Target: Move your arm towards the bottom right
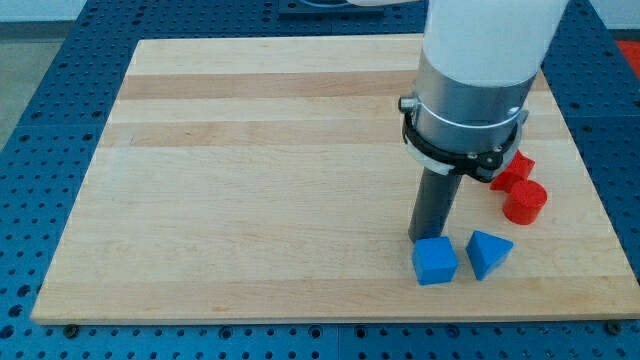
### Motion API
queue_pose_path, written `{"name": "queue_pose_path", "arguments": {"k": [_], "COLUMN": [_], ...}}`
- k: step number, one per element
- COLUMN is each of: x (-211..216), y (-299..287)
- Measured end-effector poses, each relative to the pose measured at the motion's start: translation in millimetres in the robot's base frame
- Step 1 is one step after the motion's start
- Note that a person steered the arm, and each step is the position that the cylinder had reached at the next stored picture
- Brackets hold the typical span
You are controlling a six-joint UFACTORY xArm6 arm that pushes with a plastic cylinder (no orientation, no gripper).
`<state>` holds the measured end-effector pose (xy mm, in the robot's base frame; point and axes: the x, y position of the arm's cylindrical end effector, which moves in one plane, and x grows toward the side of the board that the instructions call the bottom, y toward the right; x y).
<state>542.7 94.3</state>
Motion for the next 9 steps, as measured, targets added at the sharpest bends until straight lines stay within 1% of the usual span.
{"name": "queue_pose_path", "arguments": {"k": [2,3,4,5,6,7,8,9], "x": [-6.9,-24.0,-33.3,-11.1,22.1,51.9,63.9,75.4], "y": [0.0,-3.8,-46.1,-85.7,-93.8,-67.3,-29.2,21.8]}}
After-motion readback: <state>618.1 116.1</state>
